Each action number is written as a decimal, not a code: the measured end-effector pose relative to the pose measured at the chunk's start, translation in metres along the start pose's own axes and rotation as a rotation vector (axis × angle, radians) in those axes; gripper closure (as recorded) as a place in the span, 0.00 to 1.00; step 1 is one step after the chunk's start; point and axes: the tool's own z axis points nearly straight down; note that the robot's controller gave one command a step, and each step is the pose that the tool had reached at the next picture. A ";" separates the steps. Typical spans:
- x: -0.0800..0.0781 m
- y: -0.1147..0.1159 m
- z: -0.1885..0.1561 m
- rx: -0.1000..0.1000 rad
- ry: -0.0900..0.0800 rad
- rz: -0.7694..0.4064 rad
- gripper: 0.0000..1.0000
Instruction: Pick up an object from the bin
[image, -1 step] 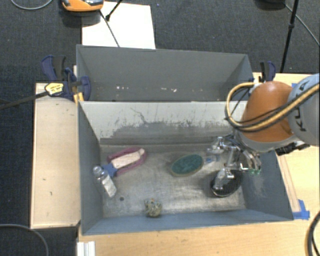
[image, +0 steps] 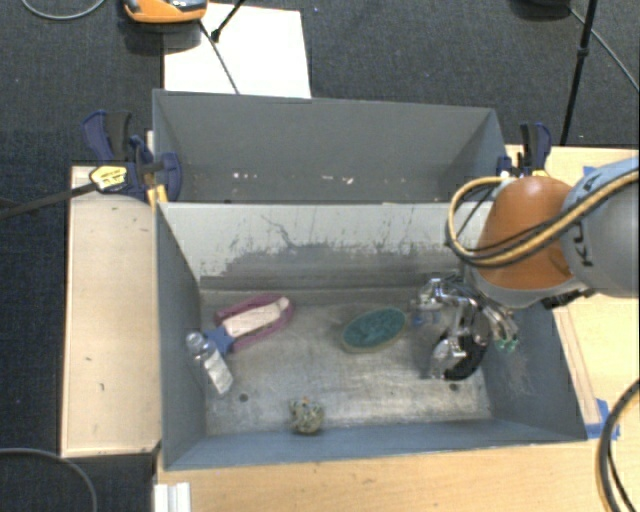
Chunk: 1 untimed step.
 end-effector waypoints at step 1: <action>-0.031 0.080 0.000 0.002 -0.013 -0.252 0.00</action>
Offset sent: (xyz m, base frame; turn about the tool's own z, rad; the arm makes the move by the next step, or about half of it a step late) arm 0.0222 0.0799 -0.0042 -0.2523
